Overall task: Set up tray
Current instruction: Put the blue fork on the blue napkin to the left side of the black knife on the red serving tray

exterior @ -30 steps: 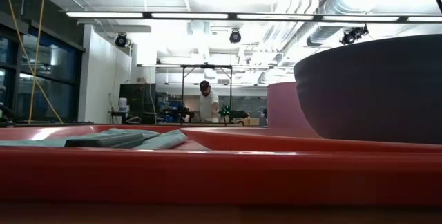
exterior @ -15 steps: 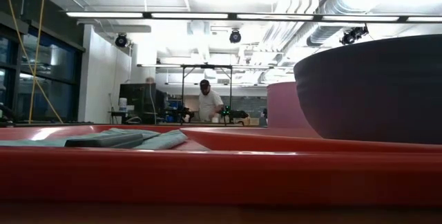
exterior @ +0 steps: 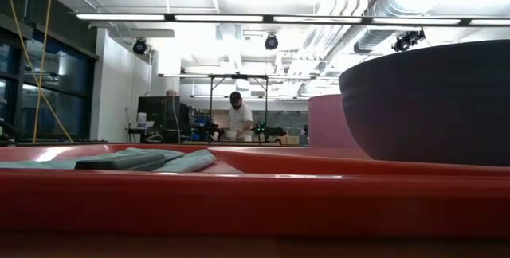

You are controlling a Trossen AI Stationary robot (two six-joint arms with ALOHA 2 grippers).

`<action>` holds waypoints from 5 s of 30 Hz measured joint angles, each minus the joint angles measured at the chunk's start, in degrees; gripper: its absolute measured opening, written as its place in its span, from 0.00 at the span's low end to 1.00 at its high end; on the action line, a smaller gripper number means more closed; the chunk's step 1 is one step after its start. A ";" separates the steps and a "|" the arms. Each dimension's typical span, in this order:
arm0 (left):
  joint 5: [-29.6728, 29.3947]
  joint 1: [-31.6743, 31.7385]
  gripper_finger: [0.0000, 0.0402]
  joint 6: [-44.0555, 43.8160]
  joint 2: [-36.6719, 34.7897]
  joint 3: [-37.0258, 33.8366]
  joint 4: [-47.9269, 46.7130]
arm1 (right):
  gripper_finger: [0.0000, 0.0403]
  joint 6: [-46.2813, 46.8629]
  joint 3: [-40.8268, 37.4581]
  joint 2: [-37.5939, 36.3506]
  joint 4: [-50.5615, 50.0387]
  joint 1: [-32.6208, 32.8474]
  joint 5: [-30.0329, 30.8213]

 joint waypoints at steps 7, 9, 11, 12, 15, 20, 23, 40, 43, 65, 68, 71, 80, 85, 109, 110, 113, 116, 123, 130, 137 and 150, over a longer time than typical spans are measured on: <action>-7.43 0.01 0.09 -1.23 0.02 -0.06 0.88 | 0.30 -4.24 -0.01 -3.22 -5.43 -5.77 1.73; -7.43 0.01 0.09 -2.37 0.04 -0.28 2.00 | 0.27 -4.86 -0.01 -4.62 -5.47 -6.49 0.34; -7.32 0.01 0.09 -3.37 0.11 -0.69 2.46 | 0.23 -4.76 -0.07 -6.19 -5.50 -6.73 -0.77; -7.20 0.00 0.09 -3.33 0.17 -0.88 2.69 | 0.21 -4.66 -0.08 -7.07 -5.52 -6.73 -1.26; -7.23 0.01 0.09 -3.06 0.17 -1.71 2.19 | 0.13 -3.58 -0.08 -9.34 -5.52 -6.73 -2.66; -13.08 -0.01 0.09 -6.51 0.17 -3.70 0.13 | 0.01 -4.11 -0.08 -11.51 -6.26 -6.71 -2.76; -20.17 0.01 0.09 -11.22 0.17 -4.93 -3.67 | 0.02 -3.37 -0.08 -12.05 -6.69 -6.71 -2.84; -14.06 0.01 0.11 -35.73 1.68 -18.95 -8.31 | 0.00 -5.04 -0.08 -16.69 -6.66 -6.71 2.05; -12.25 0.01 0.19 -36.14 2.78 -22.47 -5.66 | 0.00 -6.30 -0.10 -16.74 -6.66 -6.69 1.33; -6.28 0.03 0.70 -41.43 22.77 -30.33 4.66 | 0.00 -8.27 0.04 -23.17 -6.66 -6.70 -1.64; -7.67 0.02 0.69 -43.39 25.17 -31.00 4.03 | 0.00 -9.02 0.01 -23.14 -6.66 -6.71 -3.69; -8.53 0.05 0.70 -46.17 27.20 -31.95 4.37 | 0.00 -9.50 -0.01 -23.06 -6.65 -6.71 -4.27; -7.28 0.05 0.69 -54.04 33.07 -33.83 8.32 | 0.00 -10.97 -0.10 -23.05 -6.64 -6.70 -5.03; -5.60 0.05 0.68 -57.50 35.26 -34.66 10.74 | 0.00 -11.53 -0.08 -23.05 -6.64 -6.70 -4.91; -1.89 -0.01 0.49 -61.64 36.42 -41.66 18.13 | 0.00 -13.29 -0.08 -23.05 -6.64 -6.69 -4.99; -1.96 -0.01 0.46 -61.64 36.44 -41.66 18.16 | 0.00 -13.30 -0.08 -23.05 -6.63 -6.69 -5.04; -2.20 -0.03 0.39 -61.48 36.46 -41.66 18.32 | 0.00 -13.80 -0.08 -23.05 -6.64 -6.69 -5.34; -3.14 -0.06 0.33 -61.43 36.46 -41.68 18.10 | 0.00 -13.88 -0.08 -23.08 -6.64 -6.69 -5.34; -6.16 -0.03 0.15 -59.93 36.50 -41.75 17.17 | 0.00 -14.10 -0.08 -23.09 -6.64 -6.70 -5.39; -6.69 0.01 0.09 -56.56 36.45 -41.81 17.00 | 0.00 -14.12 -0.08 -23.10 -6.64 -6.69 -5.23; -4.91 0.07 0.09 -54.68 33.32 -41.46 16.86 | 0.00 -14.12 -0.08 -23.10 -6.64 -6.71 -4.97; 0.48 0.01 0.09 -53.61 16.44 -37.27 12.60 | 0.00 -15.11 -0.08 -23.10 -6.64 -6.69 -5.46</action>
